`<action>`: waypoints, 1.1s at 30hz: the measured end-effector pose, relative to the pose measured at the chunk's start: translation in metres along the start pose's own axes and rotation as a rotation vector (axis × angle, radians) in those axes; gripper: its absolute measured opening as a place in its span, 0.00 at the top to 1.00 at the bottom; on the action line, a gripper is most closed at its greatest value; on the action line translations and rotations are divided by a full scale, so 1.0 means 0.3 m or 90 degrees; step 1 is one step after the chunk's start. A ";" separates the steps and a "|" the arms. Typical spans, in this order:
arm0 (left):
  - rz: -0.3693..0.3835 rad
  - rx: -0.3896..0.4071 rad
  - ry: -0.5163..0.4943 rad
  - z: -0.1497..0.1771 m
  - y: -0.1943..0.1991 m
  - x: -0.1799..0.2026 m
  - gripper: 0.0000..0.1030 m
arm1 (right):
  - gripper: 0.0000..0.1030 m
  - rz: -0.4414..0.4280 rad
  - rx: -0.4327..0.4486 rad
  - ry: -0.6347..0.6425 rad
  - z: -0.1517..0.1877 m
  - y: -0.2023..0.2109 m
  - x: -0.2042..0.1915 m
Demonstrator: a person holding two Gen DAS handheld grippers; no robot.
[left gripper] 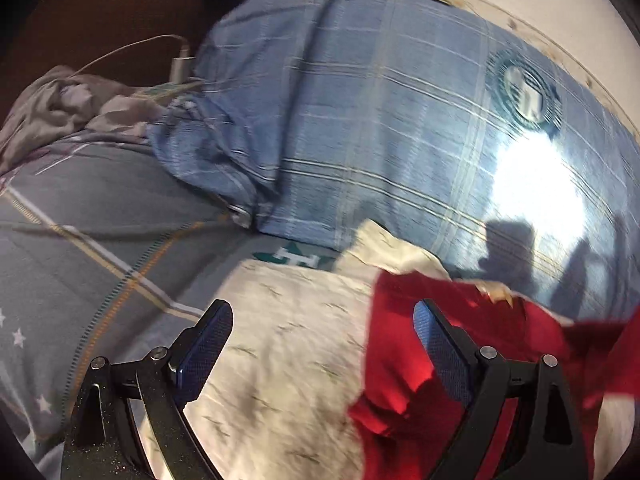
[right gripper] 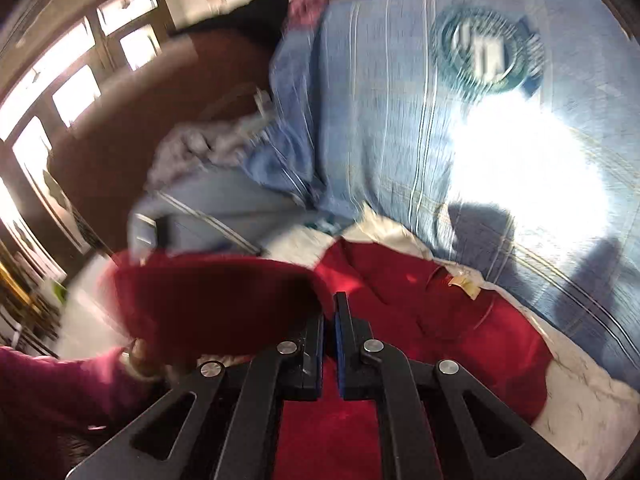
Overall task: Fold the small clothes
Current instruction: 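Fold the held sleeve over the shirt body and release with the right gripper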
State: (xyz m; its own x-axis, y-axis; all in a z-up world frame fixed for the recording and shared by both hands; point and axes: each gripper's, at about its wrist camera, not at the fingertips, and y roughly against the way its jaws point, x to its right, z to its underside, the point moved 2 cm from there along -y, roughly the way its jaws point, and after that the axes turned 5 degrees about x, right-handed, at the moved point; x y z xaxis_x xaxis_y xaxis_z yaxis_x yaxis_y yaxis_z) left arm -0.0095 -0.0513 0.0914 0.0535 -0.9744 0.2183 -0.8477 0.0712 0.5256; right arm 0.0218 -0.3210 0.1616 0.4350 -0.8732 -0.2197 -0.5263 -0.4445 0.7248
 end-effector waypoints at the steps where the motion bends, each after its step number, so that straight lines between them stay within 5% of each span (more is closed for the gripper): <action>1: -0.004 0.002 0.017 -0.003 -0.002 -0.018 0.11 | 0.90 0.029 -0.014 0.008 0.002 -0.066 0.015; 3: -0.005 -0.004 0.057 -0.004 -0.018 -0.051 0.11 | 0.72 0.110 -0.027 -0.004 0.004 -0.180 0.070; 6: 0.008 -0.029 0.058 0.009 -0.040 -0.037 0.11 | 0.53 0.115 -0.013 -0.069 0.035 -0.210 0.119; 10: 0.047 -0.030 0.019 0.018 -0.034 0.037 0.11 | 0.52 0.136 0.000 -0.106 0.092 -0.123 0.173; 16: 0.072 -0.065 -0.028 0.042 -0.066 0.071 0.11 | 0.49 0.277 0.023 -0.124 0.298 0.069 0.281; 26: 0.062 -0.086 -0.048 0.069 -0.110 0.123 0.11 | 0.49 0.380 -0.068 -0.015 0.475 0.001 0.310; 29: 0.060 -0.083 -0.051 0.073 -0.110 0.129 0.11 | 0.58 0.403 -0.056 0.007 0.468 -0.016 0.313; 30: 0.061 -0.083 -0.051 0.075 -0.111 0.130 0.11 | 0.80 0.416 -0.050 0.001 0.461 -0.016 0.322; 33: 0.053 -0.083 -0.056 0.080 -0.113 0.129 0.11 | 0.93 0.427 0.007 -0.068 0.465 0.070 0.346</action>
State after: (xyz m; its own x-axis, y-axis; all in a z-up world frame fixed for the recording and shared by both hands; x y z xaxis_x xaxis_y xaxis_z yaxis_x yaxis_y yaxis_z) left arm 0.0088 -0.0965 0.0621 -0.0647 -0.9785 0.1960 -0.7718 0.1736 0.6118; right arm -0.0459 -0.4488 0.0629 -0.0631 -0.9753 0.2118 -0.6649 0.1993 0.7198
